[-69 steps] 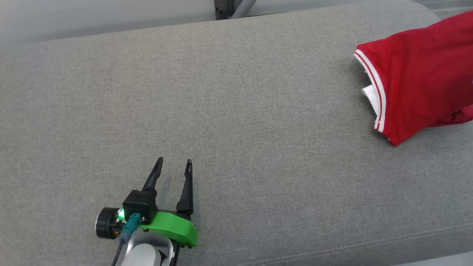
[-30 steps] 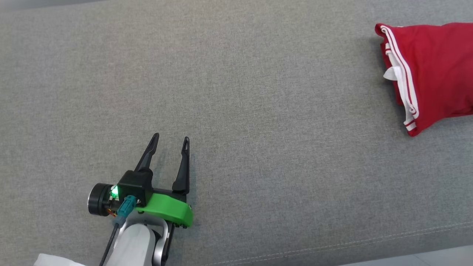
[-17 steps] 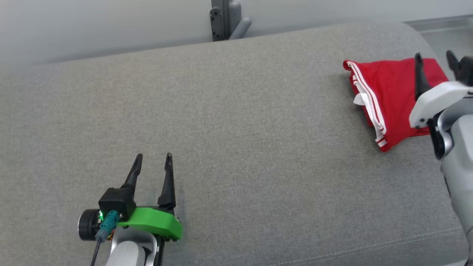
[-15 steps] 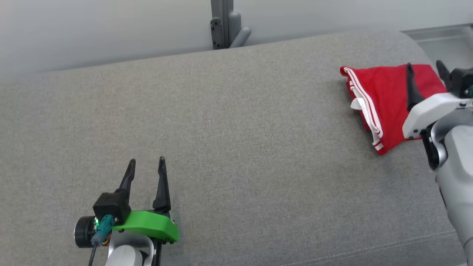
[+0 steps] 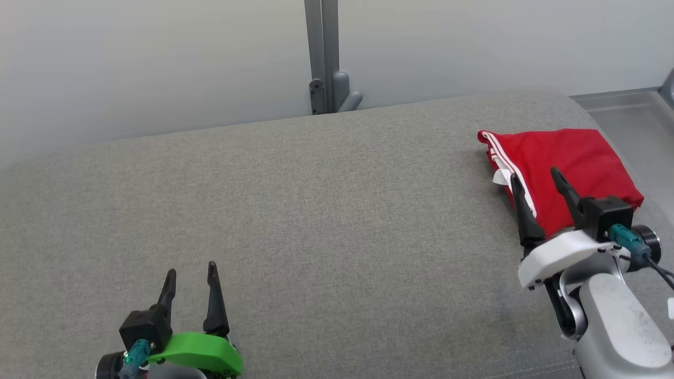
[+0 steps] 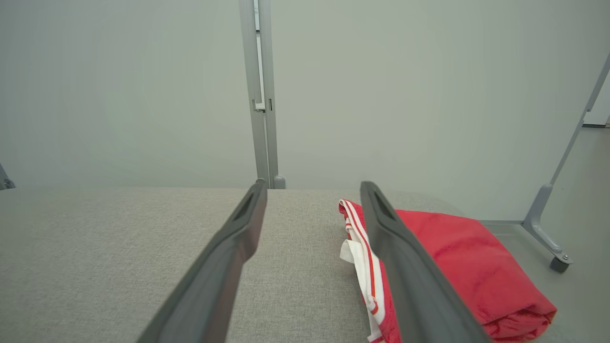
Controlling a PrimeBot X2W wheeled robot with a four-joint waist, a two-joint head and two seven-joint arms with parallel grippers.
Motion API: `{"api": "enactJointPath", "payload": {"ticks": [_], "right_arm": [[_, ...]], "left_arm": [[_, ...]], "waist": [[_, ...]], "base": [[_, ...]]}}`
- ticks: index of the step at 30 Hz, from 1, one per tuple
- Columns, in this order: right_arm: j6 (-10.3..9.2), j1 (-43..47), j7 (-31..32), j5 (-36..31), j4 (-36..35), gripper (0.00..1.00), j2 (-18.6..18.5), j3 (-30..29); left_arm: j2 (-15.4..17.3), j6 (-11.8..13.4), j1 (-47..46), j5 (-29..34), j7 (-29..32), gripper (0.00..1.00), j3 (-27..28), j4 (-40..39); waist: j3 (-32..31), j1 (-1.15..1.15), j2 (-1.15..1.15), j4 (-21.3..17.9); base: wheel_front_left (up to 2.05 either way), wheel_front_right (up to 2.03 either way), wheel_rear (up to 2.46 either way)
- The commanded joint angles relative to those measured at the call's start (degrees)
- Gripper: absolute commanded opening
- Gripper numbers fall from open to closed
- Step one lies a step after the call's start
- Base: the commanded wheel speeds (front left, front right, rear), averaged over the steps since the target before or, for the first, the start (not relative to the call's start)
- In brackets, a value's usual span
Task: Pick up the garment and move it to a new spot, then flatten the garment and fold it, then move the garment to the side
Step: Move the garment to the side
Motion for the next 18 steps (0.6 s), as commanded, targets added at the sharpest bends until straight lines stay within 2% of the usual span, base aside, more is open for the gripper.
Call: {"api": "enactJointPath", "payload": {"ticks": [1, 7, 18], "right_arm": [[-0.09, 2.8, 0.2, -1.6, -2.5, 1.0, 1.1, -1.2], [-0.1, 10.5, 1.0, -5.3, -10.5, 1.0, 6.1, -4.8], [-0.09, 18.3, 2.9, -6.0, -18.2, 1.0, 9.0, -3.9]], "left_arm": [[0.2, 0.3, 1.0, 0.2, -0.1, 1.0, 0.2, 0.2], [0.3, 0.6, 2.1, 2.2, -0.1, 1.0, 0.6, 0.5], [0.2, 0.8, 3.7, 4.1, -0.1, 1.0, 1.2, -1.1]], "waist": [[-0.3, 0.0, 0.0, 0.9], [-0.4, 0.0, 0.0, 2.5], [-0.2, 0.0, 0.0, 3.6]], "base": [[0.0, 0.0, 0.0], [0.0, 0.0, 0.0], [0.0, 0.0, 0.0]]}}
